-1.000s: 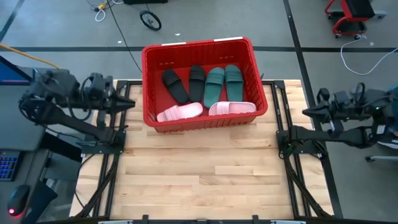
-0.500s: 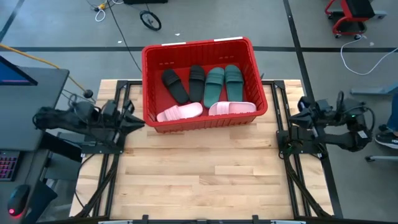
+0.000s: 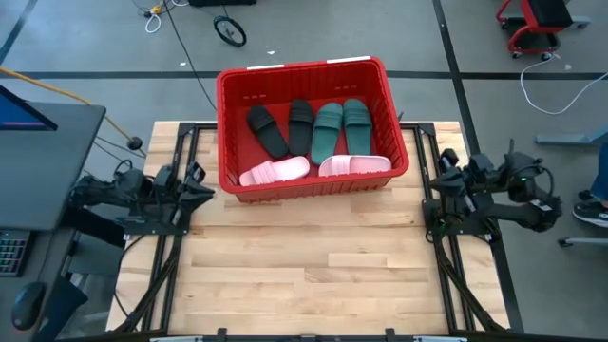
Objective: Pick and place slides into bin
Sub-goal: Return to Home Position
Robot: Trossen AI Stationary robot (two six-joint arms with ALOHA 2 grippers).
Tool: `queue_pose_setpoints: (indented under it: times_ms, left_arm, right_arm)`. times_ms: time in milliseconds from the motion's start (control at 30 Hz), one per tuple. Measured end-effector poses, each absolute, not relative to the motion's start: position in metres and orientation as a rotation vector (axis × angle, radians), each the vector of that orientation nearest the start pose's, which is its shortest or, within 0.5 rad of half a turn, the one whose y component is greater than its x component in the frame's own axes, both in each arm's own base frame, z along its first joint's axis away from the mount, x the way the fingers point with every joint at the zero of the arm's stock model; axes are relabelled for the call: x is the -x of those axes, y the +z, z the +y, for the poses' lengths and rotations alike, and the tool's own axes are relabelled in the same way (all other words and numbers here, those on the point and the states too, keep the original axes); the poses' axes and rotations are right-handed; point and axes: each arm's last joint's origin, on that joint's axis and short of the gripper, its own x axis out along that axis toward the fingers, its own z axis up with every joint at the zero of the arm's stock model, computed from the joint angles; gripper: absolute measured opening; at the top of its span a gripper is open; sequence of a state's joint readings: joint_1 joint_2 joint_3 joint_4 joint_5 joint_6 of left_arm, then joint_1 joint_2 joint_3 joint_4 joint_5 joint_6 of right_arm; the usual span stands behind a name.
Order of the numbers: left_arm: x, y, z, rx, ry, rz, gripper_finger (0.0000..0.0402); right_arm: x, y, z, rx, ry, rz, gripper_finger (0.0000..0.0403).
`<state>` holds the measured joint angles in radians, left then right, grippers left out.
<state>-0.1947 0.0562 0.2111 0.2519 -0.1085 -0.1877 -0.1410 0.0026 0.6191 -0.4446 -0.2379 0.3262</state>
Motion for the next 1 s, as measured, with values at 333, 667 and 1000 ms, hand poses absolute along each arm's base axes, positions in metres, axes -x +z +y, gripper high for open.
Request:
queue_pose_setpoints:
  times_ms: [333, 667, 1000]
  left_arm:
    - [-0.085, 0.219, -0.014, 0.289, -0.131, -0.390, 0.0054]
    - [-0.089, 0.205, -0.014, 0.309, -0.136, -0.396, 0.0053]
    - [-0.089, 0.204, -0.014, 0.324, -0.137, -0.393, 0.0056]
  right_arm:
    - [-0.051, 0.282, 0.000, -0.383, 0.183, -0.260, 0.0016]
    - [-0.072, 0.249, -0.003, -0.421, 0.202, -0.316, 0.0016]
    - [-0.087, 0.213, -0.005, -0.525, 0.194, -0.288, 0.0014]
